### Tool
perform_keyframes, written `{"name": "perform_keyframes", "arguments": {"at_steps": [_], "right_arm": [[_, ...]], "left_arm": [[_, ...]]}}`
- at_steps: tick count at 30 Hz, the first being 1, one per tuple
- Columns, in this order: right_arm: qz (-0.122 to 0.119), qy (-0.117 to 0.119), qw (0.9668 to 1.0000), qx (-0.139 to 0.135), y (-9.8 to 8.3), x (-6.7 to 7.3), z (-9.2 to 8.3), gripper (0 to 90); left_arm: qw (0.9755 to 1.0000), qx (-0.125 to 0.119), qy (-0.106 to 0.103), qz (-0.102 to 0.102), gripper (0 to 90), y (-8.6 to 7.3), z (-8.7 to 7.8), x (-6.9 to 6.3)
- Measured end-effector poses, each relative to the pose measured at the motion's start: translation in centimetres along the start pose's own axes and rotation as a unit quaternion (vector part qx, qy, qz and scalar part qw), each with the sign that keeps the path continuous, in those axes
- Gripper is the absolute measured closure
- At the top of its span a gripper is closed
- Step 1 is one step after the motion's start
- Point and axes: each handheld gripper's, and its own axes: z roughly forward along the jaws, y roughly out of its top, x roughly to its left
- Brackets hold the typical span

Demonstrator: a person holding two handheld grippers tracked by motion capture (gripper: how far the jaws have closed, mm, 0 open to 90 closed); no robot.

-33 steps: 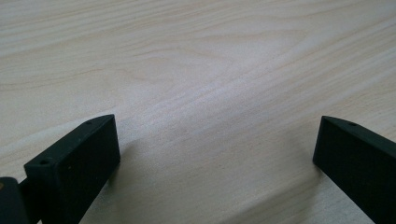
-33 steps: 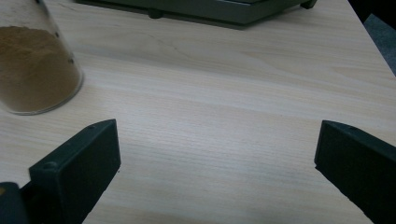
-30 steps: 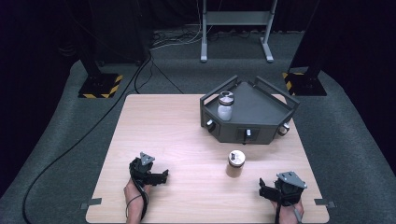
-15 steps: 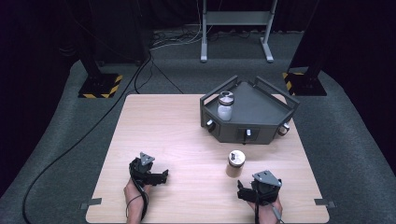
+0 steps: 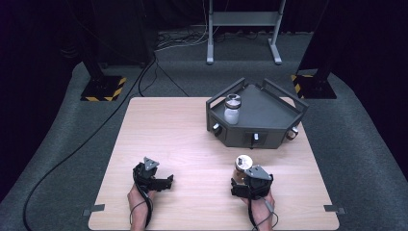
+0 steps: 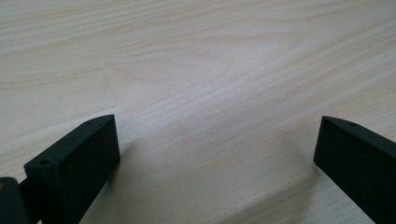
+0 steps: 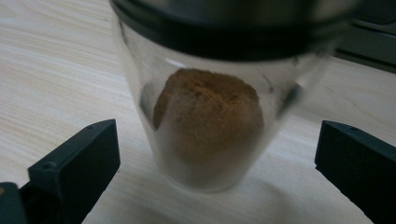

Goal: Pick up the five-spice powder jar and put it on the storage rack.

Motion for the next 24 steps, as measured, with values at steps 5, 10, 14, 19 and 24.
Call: {"name": "perform_keyframes", "arguments": {"at_steps": [5,10,14,19,24], "right_arm": [[-0.005,-0.002,0.9998,-0.017,0.6,0.2,0.4,0.0],[0.003,-0.001,0.9997,-0.025,0.6,-0.2,0.6,0.1],[0.009,0.003,0.9991,-0.041,0.2,-0.5,0.4,7.6],[0.014,0.01,0.999,-0.042,0.2,-0.9,0.5,18.6],[0.006,0.032,0.9988,-0.037,0.4,-1.4,0.6,29.8]], "left_arm": [[1.0,0.0,0.0,0.001,0.2,0.0,0.0,0.0],[1.0,0.0,-0.001,0.001,0.2,0.0,0.0,0.0],[1.0,0.001,0.002,0.003,0.2,0.0,0.0,-0.1],[1.0,0.002,0.003,0.004,0.2,0.1,0.0,-0.2],[1.0,0.002,0.003,0.004,0.2,0.1,0.0,-0.2]]}}
